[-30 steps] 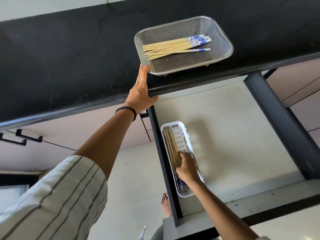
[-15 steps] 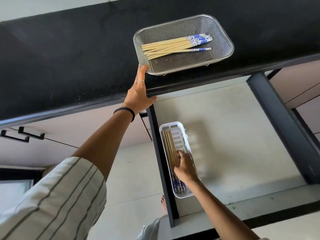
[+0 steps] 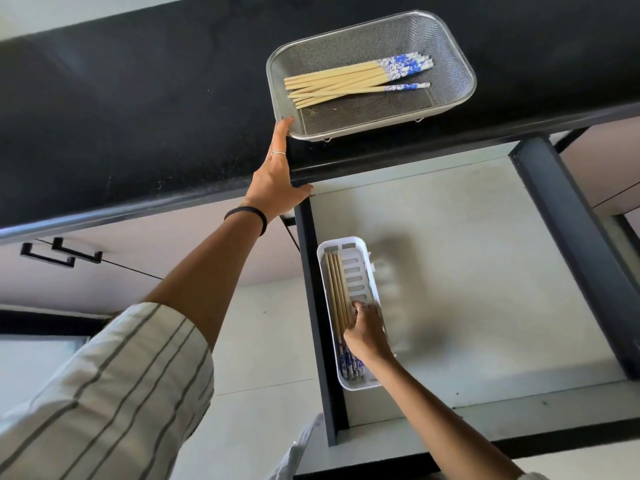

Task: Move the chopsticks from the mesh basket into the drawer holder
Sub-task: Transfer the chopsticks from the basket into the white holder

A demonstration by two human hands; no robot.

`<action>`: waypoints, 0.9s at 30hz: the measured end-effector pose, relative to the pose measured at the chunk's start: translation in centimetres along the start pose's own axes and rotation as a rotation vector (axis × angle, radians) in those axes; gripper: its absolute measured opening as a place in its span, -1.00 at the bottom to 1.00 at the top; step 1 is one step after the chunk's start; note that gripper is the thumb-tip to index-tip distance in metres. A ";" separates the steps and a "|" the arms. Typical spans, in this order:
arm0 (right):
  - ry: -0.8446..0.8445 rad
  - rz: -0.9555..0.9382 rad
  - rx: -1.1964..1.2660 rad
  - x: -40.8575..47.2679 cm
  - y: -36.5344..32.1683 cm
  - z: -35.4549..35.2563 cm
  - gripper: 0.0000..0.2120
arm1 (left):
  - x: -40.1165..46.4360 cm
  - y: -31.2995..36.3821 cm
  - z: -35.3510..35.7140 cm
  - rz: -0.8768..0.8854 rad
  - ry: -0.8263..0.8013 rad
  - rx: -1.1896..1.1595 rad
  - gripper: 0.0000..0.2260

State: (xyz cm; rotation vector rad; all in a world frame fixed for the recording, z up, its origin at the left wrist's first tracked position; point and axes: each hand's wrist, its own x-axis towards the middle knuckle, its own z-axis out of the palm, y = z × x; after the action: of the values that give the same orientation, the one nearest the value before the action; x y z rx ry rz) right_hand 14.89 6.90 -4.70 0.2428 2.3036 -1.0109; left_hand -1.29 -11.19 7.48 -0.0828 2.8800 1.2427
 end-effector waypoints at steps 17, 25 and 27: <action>-0.175 -0.118 -0.121 0.1 0.8 -1.4 -0.46 | -0.2 0.3 0.1 -0.069 -0.010 0.034 0.00; -0.179 -0.118 -0.161 0.1 0.4 -1.5 -0.45 | 0.0 0.1 0.0 -0.074 -0.026 0.061 0.00; -0.181 -0.116 -0.162 0.2 0.2 -1.5 -0.47 | 0.0 0.1 0.1 -0.081 -0.019 0.068 0.00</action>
State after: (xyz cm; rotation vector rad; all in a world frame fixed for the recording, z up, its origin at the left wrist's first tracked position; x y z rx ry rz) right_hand 14.12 8.14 -4.16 -0.0471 2.2389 -0.8583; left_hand -1.26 -11.03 7.46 -0.1841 2.8684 1.1253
